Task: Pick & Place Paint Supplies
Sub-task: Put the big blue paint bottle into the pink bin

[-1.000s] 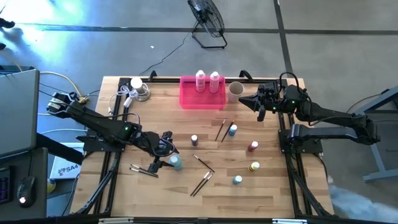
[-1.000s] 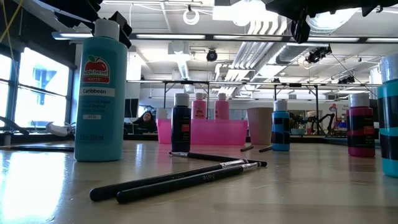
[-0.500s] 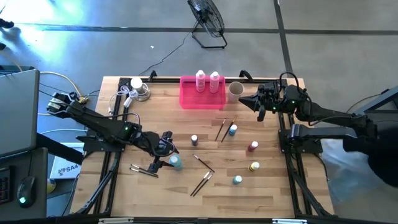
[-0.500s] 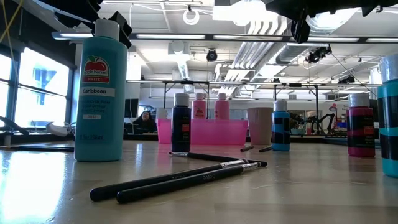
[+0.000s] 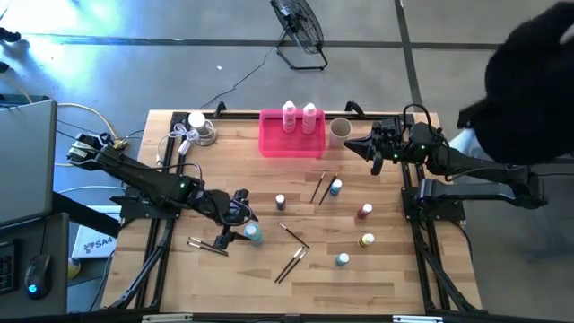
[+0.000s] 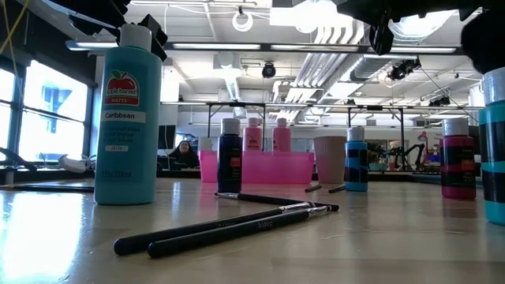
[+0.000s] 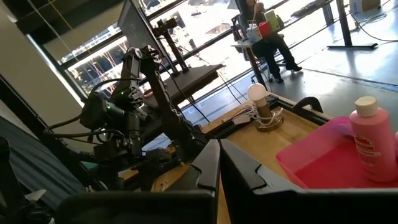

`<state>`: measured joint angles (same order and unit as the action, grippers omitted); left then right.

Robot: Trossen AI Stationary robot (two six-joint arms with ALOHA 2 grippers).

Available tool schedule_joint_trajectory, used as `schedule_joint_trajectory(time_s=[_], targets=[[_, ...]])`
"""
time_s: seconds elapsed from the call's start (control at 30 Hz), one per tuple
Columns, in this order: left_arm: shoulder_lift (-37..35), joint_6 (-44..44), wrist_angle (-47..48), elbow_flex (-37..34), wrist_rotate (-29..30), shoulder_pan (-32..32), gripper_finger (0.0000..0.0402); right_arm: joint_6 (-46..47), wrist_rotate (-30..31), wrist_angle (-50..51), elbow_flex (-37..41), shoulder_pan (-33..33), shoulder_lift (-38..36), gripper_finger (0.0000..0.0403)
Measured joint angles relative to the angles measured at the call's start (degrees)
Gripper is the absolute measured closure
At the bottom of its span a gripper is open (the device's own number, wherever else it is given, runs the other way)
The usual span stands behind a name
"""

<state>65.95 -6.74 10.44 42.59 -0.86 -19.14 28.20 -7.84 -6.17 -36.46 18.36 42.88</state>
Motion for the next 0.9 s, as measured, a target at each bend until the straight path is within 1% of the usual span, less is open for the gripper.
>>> schedule_joint_trajectory(time_s=[0.57,0.9], targets=[[0.1,0.0,0.0,0.0,0.4,0.0,0.0108,0.0,0.0,0.0,0.0,0.0,0.0,0.0398],[2.8,0.0,-1.7,-0.1,-0.4,0.0,0.0108,0.0,0.0,0.1,0.0,0.0,0.0,0.0398]])
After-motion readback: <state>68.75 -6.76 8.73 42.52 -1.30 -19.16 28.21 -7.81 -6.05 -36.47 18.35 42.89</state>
